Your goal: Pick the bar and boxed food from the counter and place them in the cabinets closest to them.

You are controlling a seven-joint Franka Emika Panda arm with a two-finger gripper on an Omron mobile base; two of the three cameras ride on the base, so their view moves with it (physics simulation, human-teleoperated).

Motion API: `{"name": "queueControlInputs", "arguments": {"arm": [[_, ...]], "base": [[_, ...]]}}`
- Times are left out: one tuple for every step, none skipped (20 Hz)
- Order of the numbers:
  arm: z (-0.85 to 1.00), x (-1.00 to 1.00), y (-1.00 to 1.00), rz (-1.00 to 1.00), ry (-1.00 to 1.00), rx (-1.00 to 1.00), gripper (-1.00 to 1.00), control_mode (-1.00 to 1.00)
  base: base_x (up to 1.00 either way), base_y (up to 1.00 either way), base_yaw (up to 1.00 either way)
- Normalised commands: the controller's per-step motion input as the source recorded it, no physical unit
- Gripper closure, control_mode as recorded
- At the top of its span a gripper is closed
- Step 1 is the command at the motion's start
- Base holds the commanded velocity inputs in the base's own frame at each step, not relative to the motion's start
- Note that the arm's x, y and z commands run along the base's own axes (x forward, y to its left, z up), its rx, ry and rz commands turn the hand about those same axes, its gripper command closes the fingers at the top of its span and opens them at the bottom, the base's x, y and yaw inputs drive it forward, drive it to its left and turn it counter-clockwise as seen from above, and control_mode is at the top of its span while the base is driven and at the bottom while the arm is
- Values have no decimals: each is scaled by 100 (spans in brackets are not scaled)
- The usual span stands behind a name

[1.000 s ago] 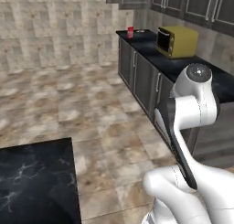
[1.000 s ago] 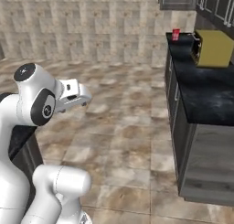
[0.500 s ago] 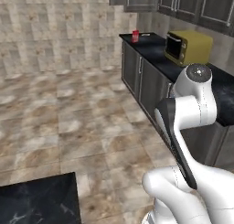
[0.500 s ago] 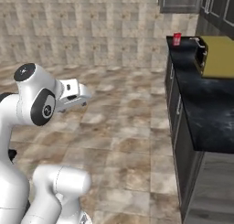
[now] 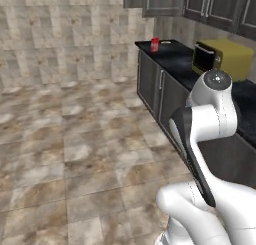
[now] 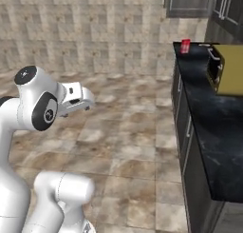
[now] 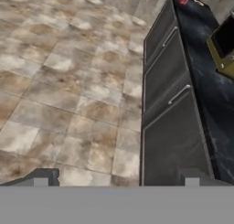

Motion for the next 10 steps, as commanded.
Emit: {"name": "queueControlInputs", "arguments": {"arm": [[0,0,0,0,0,0,-100,100],[0,0,0,0,0,0,-100,100],[0,0,0,0,0,0,-100,100],[0,0,0,0,0,0,-100,100],[0,0,0,0,0,0,-100,100],[0,0,0,0,0,0,-100,100],[0,0,0,0,0,0,-100,100],[0,0,0,0,0,0,-100,100],[0,0,0,0,0,0,-100,100],[0,0,0,0,0,0,-100,100]], "base": [[82,0,-1],[82,0,-1],[82,0,-1],[82,0,-1],[82,0,-1],[82,0,-1],[82,0,-1],[82,0,-1],[82,0,-1],[82,0,-1]]}}
